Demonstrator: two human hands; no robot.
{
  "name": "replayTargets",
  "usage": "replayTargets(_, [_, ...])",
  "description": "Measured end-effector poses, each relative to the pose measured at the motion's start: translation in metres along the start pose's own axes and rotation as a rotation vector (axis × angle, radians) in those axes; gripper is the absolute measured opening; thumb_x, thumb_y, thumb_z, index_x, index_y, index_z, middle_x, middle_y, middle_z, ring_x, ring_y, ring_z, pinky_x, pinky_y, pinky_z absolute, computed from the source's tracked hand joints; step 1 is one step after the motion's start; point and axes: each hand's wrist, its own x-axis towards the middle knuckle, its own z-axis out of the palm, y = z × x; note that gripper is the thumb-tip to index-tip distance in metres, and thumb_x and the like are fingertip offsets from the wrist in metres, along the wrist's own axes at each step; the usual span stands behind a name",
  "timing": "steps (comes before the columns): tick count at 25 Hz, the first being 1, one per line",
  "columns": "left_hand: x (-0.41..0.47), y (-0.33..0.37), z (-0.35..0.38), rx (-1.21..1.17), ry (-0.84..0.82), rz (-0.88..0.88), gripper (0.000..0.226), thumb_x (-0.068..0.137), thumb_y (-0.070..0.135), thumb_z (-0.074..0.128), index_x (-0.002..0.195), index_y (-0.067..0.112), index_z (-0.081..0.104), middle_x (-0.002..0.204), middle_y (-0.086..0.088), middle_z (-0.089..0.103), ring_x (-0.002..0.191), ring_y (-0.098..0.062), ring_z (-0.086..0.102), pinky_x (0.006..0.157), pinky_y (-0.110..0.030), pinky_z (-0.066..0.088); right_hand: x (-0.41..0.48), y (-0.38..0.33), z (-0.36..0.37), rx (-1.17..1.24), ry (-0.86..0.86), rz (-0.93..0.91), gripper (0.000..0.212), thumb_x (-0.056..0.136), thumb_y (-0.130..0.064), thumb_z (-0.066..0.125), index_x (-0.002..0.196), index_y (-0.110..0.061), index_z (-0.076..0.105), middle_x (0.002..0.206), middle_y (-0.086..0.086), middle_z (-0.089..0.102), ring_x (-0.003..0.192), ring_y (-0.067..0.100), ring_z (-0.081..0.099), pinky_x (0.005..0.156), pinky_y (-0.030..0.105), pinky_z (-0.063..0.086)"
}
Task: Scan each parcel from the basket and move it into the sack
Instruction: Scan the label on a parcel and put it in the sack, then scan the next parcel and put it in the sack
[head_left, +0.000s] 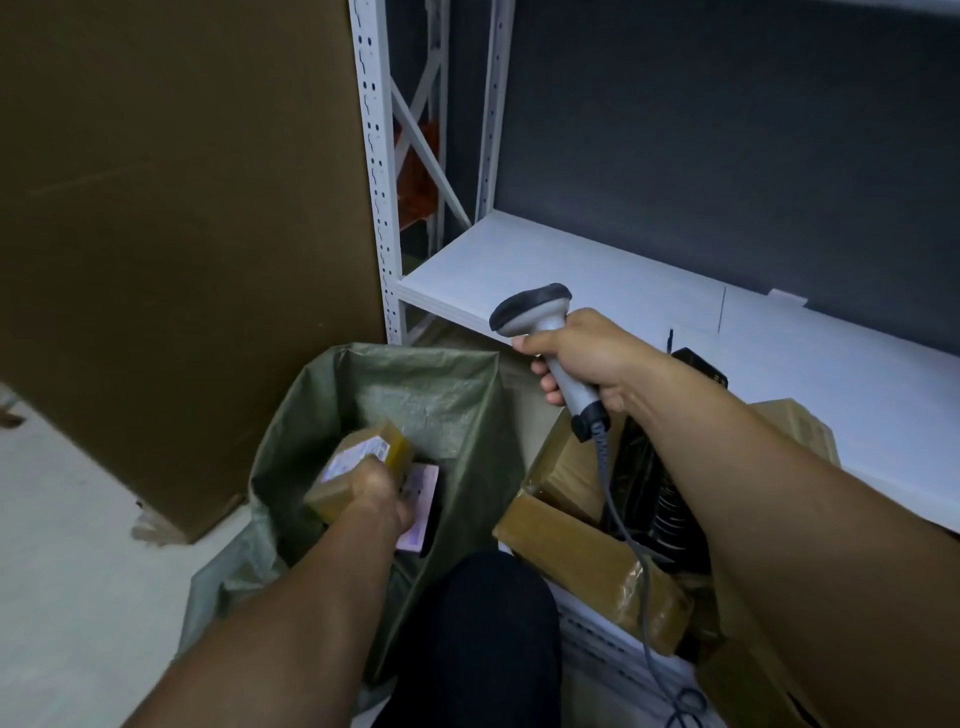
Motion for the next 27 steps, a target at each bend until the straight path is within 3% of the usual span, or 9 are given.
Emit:
replayTargets(3, [-0.012,-0.002,0.003,0.002,0.004,-0.006,0.051,0.092,0.039,0.047,0.141,0.024,0.055,0.145,-0.007,0.056,0.132,-0.035,0.056,0.107,-0.056,0.045,-0.006,0.006,-0.004,0.010,-0.002,0.011,0.013,0.096,-0.016,0.069,0.098,-0.003,0.066,0.068,0.006,0.054,0.052,0.014,0.051,0.048,0.026,0.050])
replayTargets(6, [-0.043,0.003,0.016,-0.005,0.042,0.022,0.057,0.103,0.036,0.047,0.157,0.024,0.034,0.161,-0.009,0.036,0.143,-0.037,0.042,0.110,-0.053,0.045,-0.015,0.009,-0.011,0.007,0.012,0.015,0.013,0.096,-0.017,0.070,0.095,-0.005,0.065,0.068,0.006,0.055,0.052,0.015,0.052,0.049,0.027,0.051])
replayTargets(9, [-0.066,-0.001,0.032,0.018,-0.036,0.012,0.051,0.107,0.038,0.042,0.154,0.018,0.040,0.159,-0.011,0.040,0.139,-0.038,0.046,0.108,-0.052,0.047,-0.030,0.013,-0.027,0.002,0.054,0.021,0.015,0.095,-0.020,0.071,0.097,-0.005,0.066,0.072,0.006,0.057,0.055,0.016,0.054,0.052,0.029,0.053])
replayTargets(11, [-0.081,-0.005,0.042,0.049,-0.064,0.035,0.048,0.109,0.033,0.038,0.154,0.015,0.039,0.157,-0.012,0.039,0.142,-0.039,0.042,0.114,-0.053,0.042,-0.042,0.016,-0.038,0.000,0.071,0.023,0.016,0.095,-0.020,0.070,0.099,-0.005,0.066,0.074,0.008,0.057,0.058,0.017,0.055,0.054,0.031,0.054])
replayTargets(17, [-0.128,-0.032,0.077,0.235,-0.208,0.100,0.048,0.110,0.024,0.038,0.157,0.021,0.034,0.164,-0.017,0.028,0.146,-0.038,0.035,0.114,-0.051,0.041,-0.088,0.032,-0.081,0.082,0.182,0.042,0.021,0.096,-0.018,0.069,0.105,-0.001,0.062,0.078,0.012,0.059,0.060,0.021,0.059,0.069,0.041,0.063])
replayTargets(22, [-0.174,-0.058,0.109,0.333,-0.348,0.105,0.044,0.109,0.022,0.038,0.153,0.022,0.039,0.144,-0.019,0.047,0.133,-0.035,0.047,0.098,-0.044,0.050,-0.130,0.037,-0.114,0.151,0.316,0.047,0.020,0.098,-0.019,0.066,0.099,0.000,0.059,0.073,0.013,0.056,0.052,0.020,0.058,0.053,0.035,0.060])
replayTargets(27, [-0.212,-0.092,0.125,0.438,-0.436,0.130,0.049,0.109,0.015,0.025,0.154,0.026,0.042,0.161,-0.018,0.032,0.139,-0.035,0.045,0.106,-0.048,0.049,-0.173,0.048,-0.143,0.169,0.400,0.071,0.019,0.099,-0.019,0.065,0.105,-0.003,0.059,0.075,0.013,0.055,0.056,0.020,0.057,0.053,0.037,0.062])
